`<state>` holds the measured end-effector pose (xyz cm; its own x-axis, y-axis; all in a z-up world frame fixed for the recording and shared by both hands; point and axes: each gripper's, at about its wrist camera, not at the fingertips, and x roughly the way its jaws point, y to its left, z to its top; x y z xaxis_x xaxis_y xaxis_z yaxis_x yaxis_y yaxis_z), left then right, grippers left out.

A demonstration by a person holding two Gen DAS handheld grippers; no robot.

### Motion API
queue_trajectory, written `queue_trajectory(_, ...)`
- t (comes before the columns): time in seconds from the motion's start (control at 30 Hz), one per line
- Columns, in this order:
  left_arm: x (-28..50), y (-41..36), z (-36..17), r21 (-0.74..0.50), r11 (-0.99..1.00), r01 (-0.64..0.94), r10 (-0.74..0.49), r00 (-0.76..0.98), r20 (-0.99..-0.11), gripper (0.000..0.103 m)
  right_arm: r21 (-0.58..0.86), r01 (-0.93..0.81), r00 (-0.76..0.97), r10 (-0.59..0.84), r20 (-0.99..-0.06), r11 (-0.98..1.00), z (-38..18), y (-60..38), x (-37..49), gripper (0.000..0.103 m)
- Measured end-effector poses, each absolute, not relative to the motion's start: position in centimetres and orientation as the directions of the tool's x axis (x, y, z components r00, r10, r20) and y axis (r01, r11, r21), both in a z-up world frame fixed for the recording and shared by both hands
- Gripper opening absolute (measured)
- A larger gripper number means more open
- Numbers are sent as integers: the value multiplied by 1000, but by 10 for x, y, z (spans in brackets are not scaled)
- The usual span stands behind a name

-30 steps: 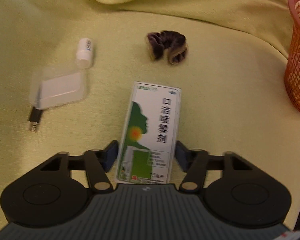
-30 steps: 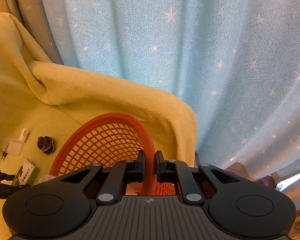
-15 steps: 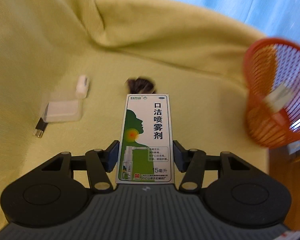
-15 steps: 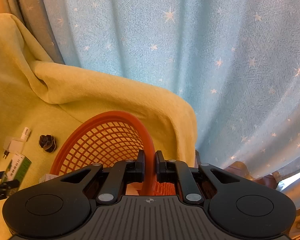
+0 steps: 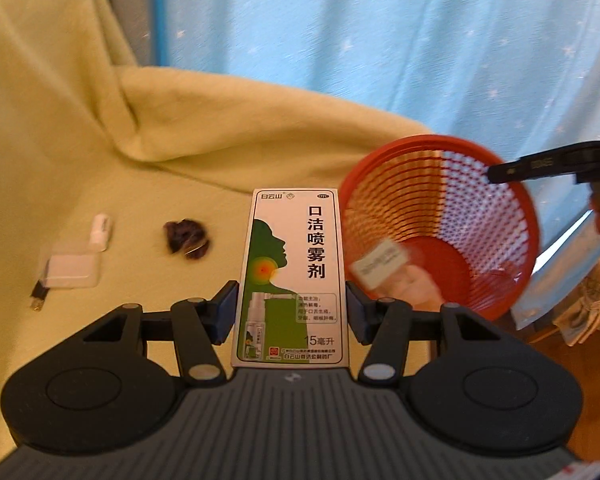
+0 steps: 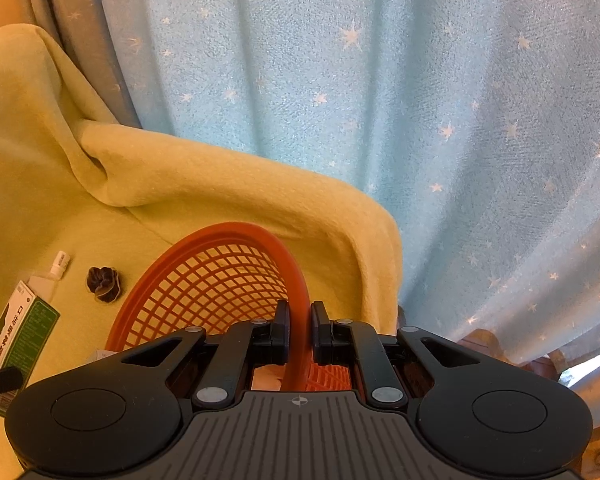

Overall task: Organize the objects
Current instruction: 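Carry the spray box with the left tool into the wastebasket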

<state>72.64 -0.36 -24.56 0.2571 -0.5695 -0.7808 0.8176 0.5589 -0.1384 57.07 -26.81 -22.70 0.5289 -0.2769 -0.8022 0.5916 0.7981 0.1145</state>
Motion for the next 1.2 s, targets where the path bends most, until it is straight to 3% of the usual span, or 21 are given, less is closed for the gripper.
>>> queue_trajectory(0.5, 712, -6, -274, -97, 539, 837, -499, 225, -837, 50, 117, 589, 532, -274, -801, 800, -226, -265, 566, 7)
queue_trajectory(1.2, 691, -58, -281, -173, 366, 915, -574, 76, -815, 50, 111, 593, 526, -279, -803, 797, -227, -266, 564, 7)
